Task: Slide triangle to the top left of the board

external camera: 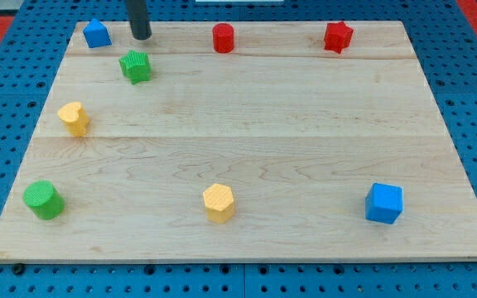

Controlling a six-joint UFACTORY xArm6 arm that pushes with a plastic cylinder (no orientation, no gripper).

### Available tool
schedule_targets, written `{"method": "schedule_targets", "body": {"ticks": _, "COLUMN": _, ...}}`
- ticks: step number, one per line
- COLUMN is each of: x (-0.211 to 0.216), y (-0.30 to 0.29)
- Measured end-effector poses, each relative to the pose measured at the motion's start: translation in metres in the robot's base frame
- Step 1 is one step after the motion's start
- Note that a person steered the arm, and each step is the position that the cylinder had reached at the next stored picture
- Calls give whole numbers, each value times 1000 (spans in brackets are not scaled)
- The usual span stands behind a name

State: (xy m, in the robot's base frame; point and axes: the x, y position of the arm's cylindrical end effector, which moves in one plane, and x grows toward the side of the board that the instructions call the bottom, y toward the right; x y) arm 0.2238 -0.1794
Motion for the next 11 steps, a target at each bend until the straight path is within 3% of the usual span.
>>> {"method": "schedule_targets", "body": {"ticks": 3, "x": 2, "y": -60}}
{"method": "schedule_targets", "body": {"ticks": 5, "x": -32, "y": -46}}
{"method": "schedule_targets", "body": {"ticks": 9, "x": -33, "y": -74}}
{"method": "schedule_targets", "body": {"ticks": 11, "x": -32, "y": -125}}
